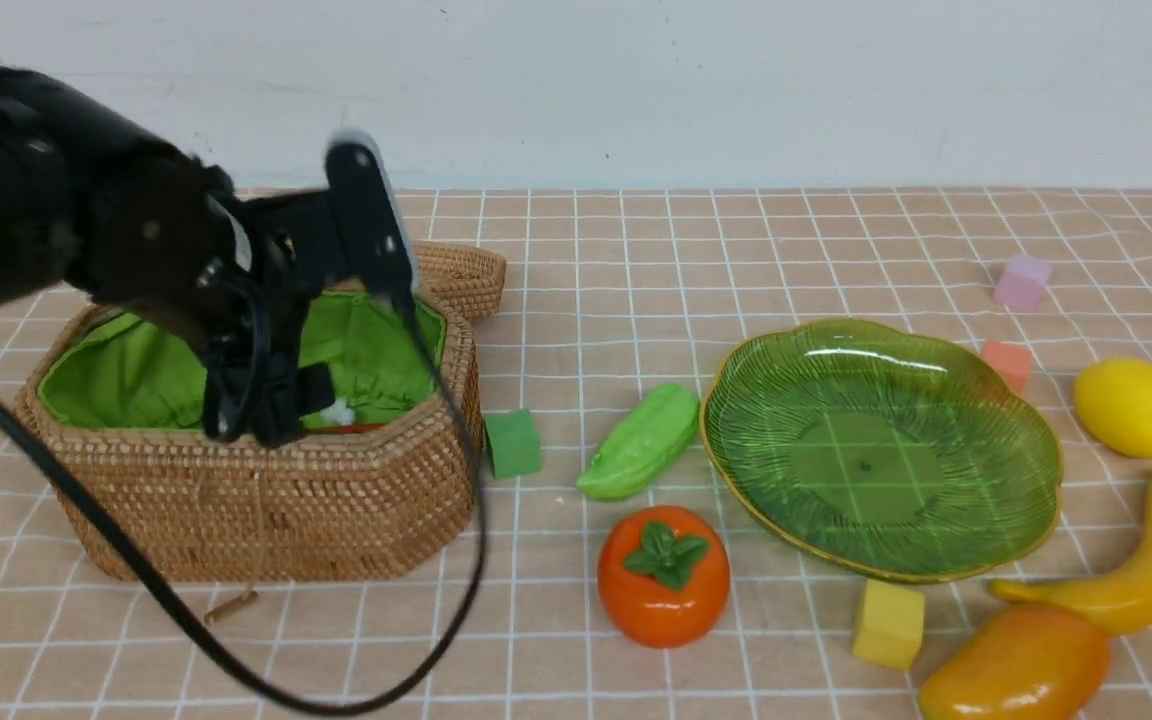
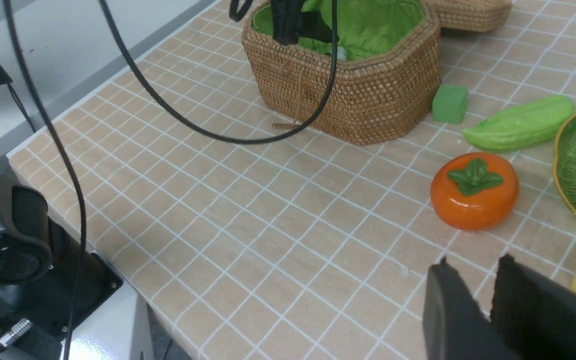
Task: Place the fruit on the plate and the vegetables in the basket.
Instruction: Use the left arm to grab an eggplant and put it into the left basket, then grab a tomato with your left arm and place it on the plate on the right.
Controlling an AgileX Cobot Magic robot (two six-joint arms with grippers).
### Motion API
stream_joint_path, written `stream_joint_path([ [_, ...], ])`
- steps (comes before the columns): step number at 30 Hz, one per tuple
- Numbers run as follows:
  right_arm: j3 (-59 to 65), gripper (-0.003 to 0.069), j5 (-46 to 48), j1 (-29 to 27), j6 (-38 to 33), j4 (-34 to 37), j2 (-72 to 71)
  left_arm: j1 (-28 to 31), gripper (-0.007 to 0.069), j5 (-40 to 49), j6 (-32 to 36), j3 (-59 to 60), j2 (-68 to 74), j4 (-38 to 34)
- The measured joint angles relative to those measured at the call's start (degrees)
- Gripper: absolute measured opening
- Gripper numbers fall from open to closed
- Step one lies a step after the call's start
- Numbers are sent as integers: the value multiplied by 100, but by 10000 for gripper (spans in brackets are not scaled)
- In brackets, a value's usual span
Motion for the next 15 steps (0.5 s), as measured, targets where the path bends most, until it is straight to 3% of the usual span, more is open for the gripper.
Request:
stream_joint_path([
  [2, 0, 158, 0, 0, 0, 0, 0, -147, 603, 6, -343, 0, -198, -348],
  [4, 0, 161, -13, 0, 0, 0, 0, -761, 465, 6, -776, 0, -393, -1018],
  [5, 0, 161, -13, 0, 0, 0, 0, -822, 454, 6, -776, 0, -393, -1065],
  [6, 0, 162, -13, 0, 0, -32, 0, -1349, 360, 37, -899, 0, -343, -1367],
  [7, 0, 162, -13, 0, 0, -38, 0, -1419, 349, 33, -905, 0, -326, -1394],
  [8, 0, 162, -13, 0, 0, -126, 0, -1970, 277, 65, -954, 0, -110, -1533],
  [9, 0, 162, -8, 0, 18, -206, 0, -2292, 251, 58, -974, 0, 57, -1544],
  [11, 0, 163, 15, 0, 174, -417, 0, -2813, 245, -51, -1076, 0, 395, -1450],
  [15, 0, 165, 118, 0, 765, -1037, 0, -3301, 358, -514, -1661, 0, 1050, -658],
])
